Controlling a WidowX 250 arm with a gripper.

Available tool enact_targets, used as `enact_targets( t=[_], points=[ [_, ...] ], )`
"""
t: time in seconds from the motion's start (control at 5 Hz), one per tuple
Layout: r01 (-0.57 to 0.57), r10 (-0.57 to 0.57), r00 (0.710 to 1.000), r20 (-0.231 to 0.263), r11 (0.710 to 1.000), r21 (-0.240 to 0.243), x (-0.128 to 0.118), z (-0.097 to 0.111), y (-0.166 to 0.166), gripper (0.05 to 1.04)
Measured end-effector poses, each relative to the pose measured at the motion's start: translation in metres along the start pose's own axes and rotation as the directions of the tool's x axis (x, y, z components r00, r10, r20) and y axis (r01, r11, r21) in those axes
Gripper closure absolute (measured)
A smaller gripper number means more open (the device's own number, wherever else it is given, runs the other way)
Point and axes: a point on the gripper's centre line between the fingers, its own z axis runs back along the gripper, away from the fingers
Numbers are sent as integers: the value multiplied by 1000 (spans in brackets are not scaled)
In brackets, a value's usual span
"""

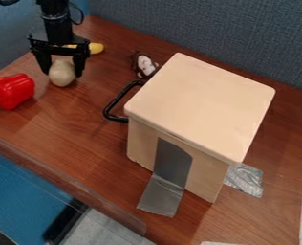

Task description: Moved the white object from the left side of the table to the top of the drawer

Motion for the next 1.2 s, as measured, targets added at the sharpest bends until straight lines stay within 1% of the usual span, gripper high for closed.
enact_targets(
  t=[0.2, 0.4, 0.6, 0.8, 1.0, 1.2],
  points=[
    [12, -12, 1000, 12, 1000, 8, -5, -3, 1, 214],
    [26, -26, 1000, -3, 1000, 10, -13, 2, -3, 214],
    [87, -87, 996, 35, 996, -6, -15, 39, -34, 214],
    [162, -158, 984, 83, 986, -49, -31, 80, -75, 214],
    [237, -230, 969, 89, 968, -78, -56, 111, -114, 214],
    [335, -327, 940, 93, 939, -78, -85, 128, -155, 214]
  ],
)
